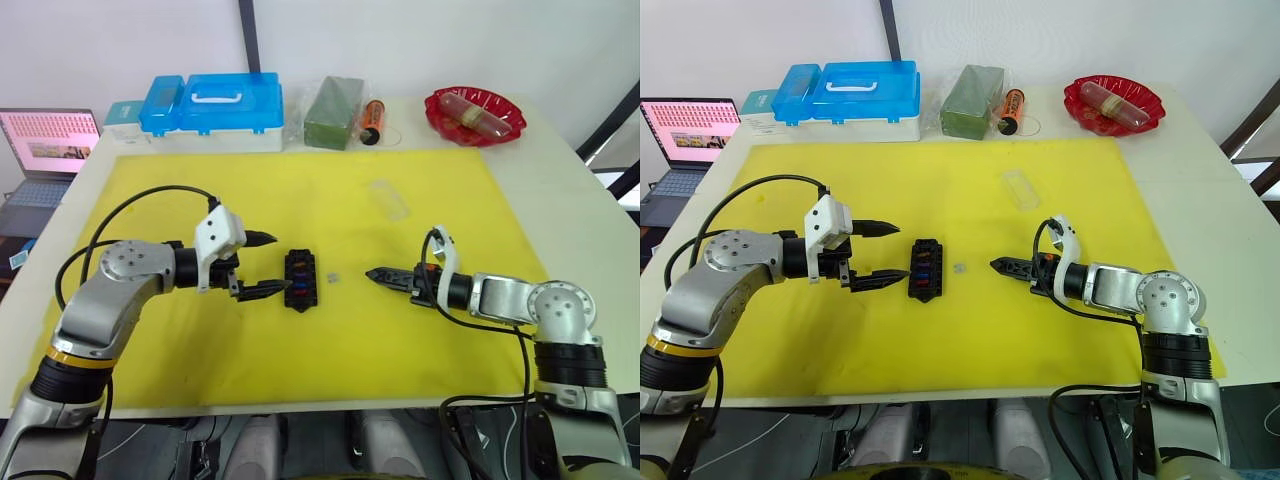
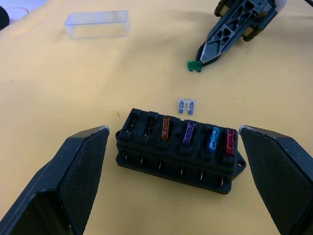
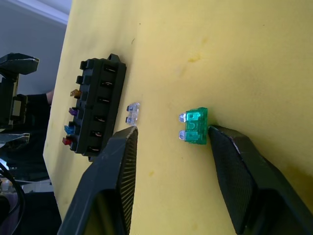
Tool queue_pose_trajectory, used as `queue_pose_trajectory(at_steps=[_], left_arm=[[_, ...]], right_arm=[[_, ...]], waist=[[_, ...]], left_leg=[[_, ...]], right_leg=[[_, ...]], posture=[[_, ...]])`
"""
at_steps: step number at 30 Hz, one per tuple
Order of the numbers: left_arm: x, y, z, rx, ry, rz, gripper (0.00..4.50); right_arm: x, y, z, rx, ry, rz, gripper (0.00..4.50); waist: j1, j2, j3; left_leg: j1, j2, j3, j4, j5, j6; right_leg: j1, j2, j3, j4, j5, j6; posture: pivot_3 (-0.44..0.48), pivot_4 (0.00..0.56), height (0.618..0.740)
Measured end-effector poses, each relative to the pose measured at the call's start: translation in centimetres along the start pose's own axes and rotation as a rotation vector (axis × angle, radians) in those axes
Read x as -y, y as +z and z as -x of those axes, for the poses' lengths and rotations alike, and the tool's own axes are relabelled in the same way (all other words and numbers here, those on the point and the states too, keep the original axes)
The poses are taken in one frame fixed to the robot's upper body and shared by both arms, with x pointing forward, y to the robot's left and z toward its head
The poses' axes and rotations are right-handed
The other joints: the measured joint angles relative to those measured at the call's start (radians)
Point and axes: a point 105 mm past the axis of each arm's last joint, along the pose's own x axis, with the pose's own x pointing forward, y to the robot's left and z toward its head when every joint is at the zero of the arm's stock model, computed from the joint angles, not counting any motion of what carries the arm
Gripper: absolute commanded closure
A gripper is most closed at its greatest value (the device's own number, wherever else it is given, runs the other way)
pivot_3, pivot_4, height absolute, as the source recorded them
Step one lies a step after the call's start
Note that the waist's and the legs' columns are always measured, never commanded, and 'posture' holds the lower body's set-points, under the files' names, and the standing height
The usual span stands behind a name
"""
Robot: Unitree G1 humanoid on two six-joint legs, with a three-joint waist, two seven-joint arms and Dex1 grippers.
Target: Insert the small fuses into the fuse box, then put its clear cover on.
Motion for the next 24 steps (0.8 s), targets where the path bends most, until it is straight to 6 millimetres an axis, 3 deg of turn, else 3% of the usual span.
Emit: queue_pose_trajectory(at_steps=[11,18,24], left_arm=[[0.2,0.22,-0.18,0.013,-0.009,-0.003,0.0],[0.24,0.26,-0.19,0.015,-0.014,-0.005,0.0],[0.37,0.36,-0.19,0.02,-0.026,-0.014,0.0]], right_arm=[[0.41,0.04,0.32,0.004,0.002,-0.014,2.13],[0.63,-0.08,0.27,0.001,-0.003,-0.022,4.34],[0.65,-0.02,0.38,0.001,-0.004,-0.025,4.47]], waist=[[0.004,0.0,0.0],[0.004,0.0,0.0],[0.007,0.0,0.0]], left_leg=[[0.0,0.0,0.0,0.0,0.0,0.0],[0.0,0.0,0.0,0.0,0.0,0.0],[0.0,0.0,0.0,0.001,0.0,0.0]], right_leg=[[0.0,0.0,0.0,0.0,0.0,0.0],[0.0,0.0,0.0,0.0,0.0,0.0],[0.001,-0.001,0.0,0.0,0.0,0.0]], posture=[[0.0,0.15,0.74],[0.0,0.15,0.74],[0.0,0.15,0.74]])
